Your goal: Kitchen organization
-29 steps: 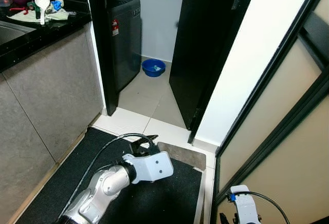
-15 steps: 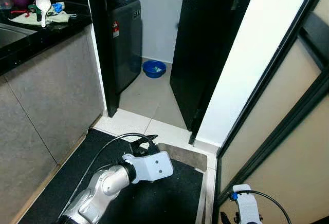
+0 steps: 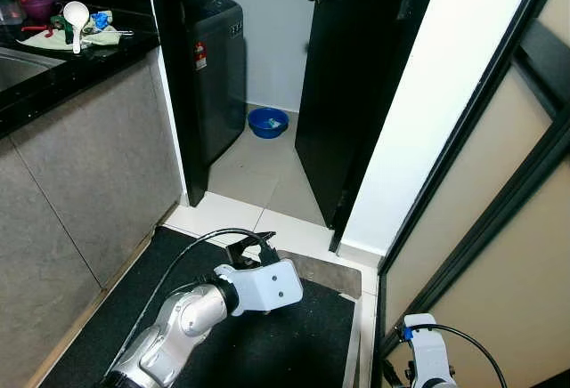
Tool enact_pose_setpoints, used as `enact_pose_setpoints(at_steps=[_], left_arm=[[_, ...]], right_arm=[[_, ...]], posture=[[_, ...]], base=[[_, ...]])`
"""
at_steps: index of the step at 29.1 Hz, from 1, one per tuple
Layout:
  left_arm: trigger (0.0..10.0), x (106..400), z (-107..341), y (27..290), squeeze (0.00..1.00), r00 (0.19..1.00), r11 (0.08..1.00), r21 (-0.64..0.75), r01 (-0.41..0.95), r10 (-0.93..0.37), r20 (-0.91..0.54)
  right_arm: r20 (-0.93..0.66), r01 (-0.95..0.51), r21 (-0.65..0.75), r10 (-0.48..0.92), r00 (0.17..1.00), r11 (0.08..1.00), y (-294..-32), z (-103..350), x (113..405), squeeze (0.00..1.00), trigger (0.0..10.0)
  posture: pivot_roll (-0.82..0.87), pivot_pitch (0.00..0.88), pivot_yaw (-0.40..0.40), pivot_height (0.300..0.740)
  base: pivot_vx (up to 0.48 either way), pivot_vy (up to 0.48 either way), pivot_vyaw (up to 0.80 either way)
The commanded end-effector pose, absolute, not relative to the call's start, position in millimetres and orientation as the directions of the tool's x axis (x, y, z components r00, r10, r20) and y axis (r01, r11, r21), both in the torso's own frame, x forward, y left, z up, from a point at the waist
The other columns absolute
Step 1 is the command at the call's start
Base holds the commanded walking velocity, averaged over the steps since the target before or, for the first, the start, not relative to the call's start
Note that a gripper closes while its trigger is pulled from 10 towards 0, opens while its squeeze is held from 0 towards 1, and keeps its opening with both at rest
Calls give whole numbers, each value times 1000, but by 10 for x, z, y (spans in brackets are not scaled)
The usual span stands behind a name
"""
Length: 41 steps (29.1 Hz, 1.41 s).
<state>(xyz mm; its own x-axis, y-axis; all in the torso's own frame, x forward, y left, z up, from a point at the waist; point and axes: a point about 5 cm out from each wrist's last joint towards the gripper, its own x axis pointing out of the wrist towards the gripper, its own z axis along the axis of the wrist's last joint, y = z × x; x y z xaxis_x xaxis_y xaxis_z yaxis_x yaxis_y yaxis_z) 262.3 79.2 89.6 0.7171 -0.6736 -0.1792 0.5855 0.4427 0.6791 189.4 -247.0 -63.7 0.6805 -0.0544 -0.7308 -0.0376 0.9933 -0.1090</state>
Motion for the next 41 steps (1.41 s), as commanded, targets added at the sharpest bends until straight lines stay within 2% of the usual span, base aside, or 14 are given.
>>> enact_pose_setpoints(at_steps=[1, 41], left_arm=[[10000, 2635, 915, 771, 0, 712, 434, 682, 588, -679, -182], [10000, 2650, 924, 720, 0, 712, 436, 680, 590, -678, -183]], right_arm=[[-718, -7, -115, -78, 692, 993, -2537, -609, 1903, 0, 10000], [-737, -28, -109, -62, 673, 994, -2488, -649, 1863, 0, 10000]], posture=[[51, 0, -61, 740], [71, 0, -101, 740]], base=[[0, 0, 0], [0, 0, 0]])
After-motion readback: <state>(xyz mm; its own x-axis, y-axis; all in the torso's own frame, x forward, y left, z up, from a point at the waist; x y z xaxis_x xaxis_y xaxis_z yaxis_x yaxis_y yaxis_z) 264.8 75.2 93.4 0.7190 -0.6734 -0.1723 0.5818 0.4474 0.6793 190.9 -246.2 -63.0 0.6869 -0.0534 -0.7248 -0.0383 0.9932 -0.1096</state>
